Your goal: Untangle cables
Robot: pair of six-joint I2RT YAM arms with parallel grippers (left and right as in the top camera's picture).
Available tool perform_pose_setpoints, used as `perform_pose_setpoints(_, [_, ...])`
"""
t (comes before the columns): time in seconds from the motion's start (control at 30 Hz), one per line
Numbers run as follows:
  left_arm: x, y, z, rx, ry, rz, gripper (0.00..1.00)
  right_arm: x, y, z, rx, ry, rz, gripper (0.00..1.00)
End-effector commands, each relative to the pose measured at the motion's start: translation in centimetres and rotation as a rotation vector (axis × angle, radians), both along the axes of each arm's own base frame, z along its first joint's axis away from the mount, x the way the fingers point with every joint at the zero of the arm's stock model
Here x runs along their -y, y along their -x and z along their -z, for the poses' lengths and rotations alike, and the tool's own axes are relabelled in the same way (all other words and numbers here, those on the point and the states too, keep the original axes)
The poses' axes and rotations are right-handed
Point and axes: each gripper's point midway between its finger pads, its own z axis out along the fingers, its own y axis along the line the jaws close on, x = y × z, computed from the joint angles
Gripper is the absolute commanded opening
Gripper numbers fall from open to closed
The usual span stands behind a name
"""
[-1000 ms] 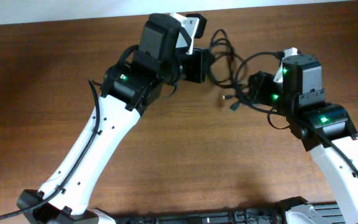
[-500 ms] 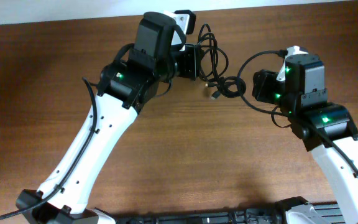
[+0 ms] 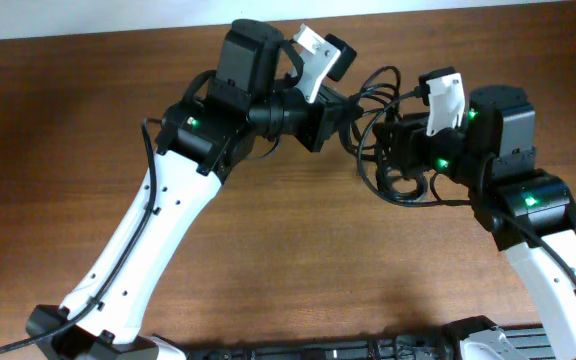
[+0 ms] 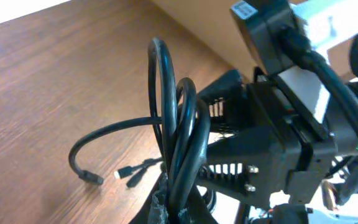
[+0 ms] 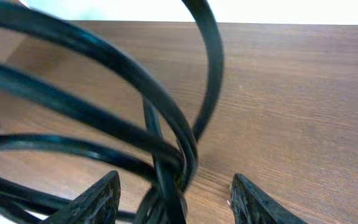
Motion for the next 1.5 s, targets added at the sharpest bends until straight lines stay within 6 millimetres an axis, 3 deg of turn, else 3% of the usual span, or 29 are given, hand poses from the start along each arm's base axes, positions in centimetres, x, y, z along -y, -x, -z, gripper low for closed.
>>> perform_pose_setpoints(0.0, [0.2,1.5,-2.4,0.057,0.054,0.079,0.0,-0.3,0.2,-0.7,0.028,-0.008,-0.03,0.51])
perform_pose_setpoints(0.13, [0.2,1.5,-2.4,0.057,0.053,0.078,0.0,-0.3,0.2,-0.7,0.028,-0.009,-0.029,0.29])
perform_pose_setpoints(0.17, [0.1,1.5,-2.4,0.058,0.053,0.078,0.0,-0.3,0.2,-0.7,0.028,-0.009,-0.029,0.11])
perform_pose_setpoints(0.2, [0.1,1.5,-2.4,0.059,0.051,0.075,0.0,-0.3,0.2,-0.7,0.028,-0.009,-0.029,0.04])
perform_pose_setpoints(0.4, [-0.5,-0.1,-1.8,0.058,0.009,-0.026,0.0,-0.4,0.3,-0.7,0.027,-0.01,-0.031,0.04])
perform_pose_setpoints(0.53, [-2.9,-3.6,-0.4,-0.02,-0.062,-0.323,0.0,-0.7,0.5,-0.8,0.025,-0.023,-0.051,0.04])
perform_pose_setpoints(0.67, [-5.6,-5.6,0.9,-0.082,-0.115,-0.562,0.0,-1.0,0.7,-1.0,0.028,-0.037,-0.07,0.04])
perform_pose_setpoints(0.87, [-7.3,-5.9,2.1,-0.107,-0.175,-0.655,0.0,-0.9,1.3,-2.0,0.059,-0.041,-0.07,0.04])
perform_pose_setpoints(1.1, [-7.6,-5.5,2.7,-0.126,-0.201,-0.656,0.0,-0.7,1.5,-2.6,0.079,-0.036,-0.058,0.04])
perform_pose_setpoints(1.2, [-8.5,-5.8,3.1,-0.12,-0.229,-0.697,0.0,0.4,1.0,-2.3,0.053,-0.041,0.032,0.04])
perform_pose_setpoints(1.4, [-11.3,-6.7,3.8,-0.242,-0.197,-0.849,0.0,6.5,0.7,0.4,-0.104,-0.074,0.516,0.04])
perform_pose_setpoints(1.47, [-11.5,-6.8,3.8,-0.275,-0.171,-0.881,0.0,7.4,1.0,0.9,-0.129,-0.08,0.593,0.04])
